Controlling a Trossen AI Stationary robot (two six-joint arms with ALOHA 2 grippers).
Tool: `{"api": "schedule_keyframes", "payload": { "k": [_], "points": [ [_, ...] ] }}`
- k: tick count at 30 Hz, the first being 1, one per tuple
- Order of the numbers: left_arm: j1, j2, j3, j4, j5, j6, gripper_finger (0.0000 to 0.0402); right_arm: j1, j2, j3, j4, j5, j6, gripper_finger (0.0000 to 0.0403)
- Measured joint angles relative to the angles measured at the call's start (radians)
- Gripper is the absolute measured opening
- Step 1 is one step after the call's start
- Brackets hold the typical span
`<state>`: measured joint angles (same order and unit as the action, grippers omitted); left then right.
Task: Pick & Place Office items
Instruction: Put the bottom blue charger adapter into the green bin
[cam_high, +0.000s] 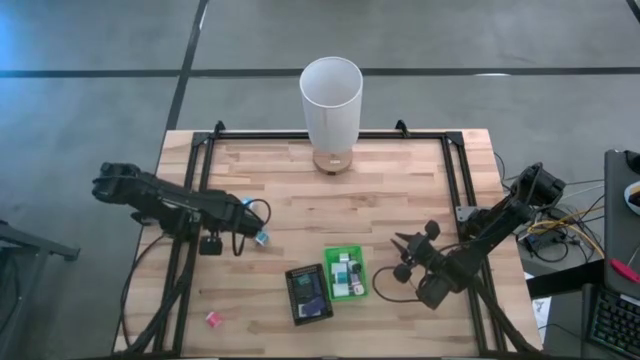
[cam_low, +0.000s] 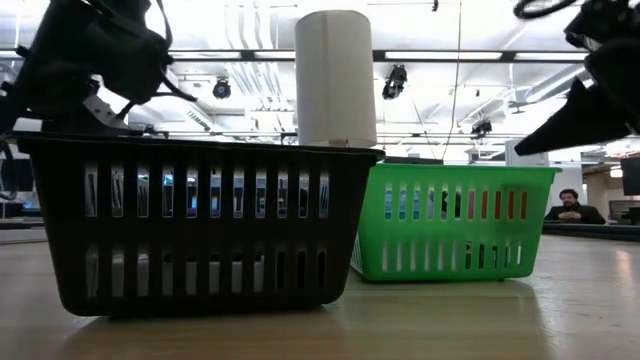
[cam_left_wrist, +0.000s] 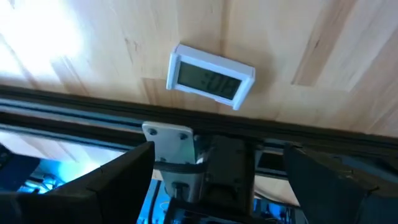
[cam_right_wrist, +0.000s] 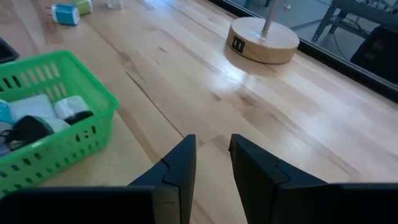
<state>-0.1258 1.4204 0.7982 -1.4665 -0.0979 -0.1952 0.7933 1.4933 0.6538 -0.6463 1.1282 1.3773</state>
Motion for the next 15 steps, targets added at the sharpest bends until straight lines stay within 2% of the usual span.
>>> {"api": "schedule_keyframes", "payload": {
  "k": [4,8,12,15],
  "points": [
    [0.049,0.0,0.0,0.03,-0.002,0.038,0.0351,0.0,0.0,-0.039,0.007,-0.005,0.063,0.0093],
    [0.086,0.0,0.003,0.068,0.036,-0.02,0.0351,0.0,0.0,-0.057,0.008,-0.006,0.116,0.0095],
    [0.095,0.0,0.021,0.144,0.195,-0.166,0.0351,0.0,0.0,-0.057,0.01,-0.004,0.125,0.0098],
    [0.092,0.0,0.035,0.245,0.291,-0.401,0.0351,0.0,0.0,-0.047,0.01,-0.003,0.124,0.0096]
  ]
}}
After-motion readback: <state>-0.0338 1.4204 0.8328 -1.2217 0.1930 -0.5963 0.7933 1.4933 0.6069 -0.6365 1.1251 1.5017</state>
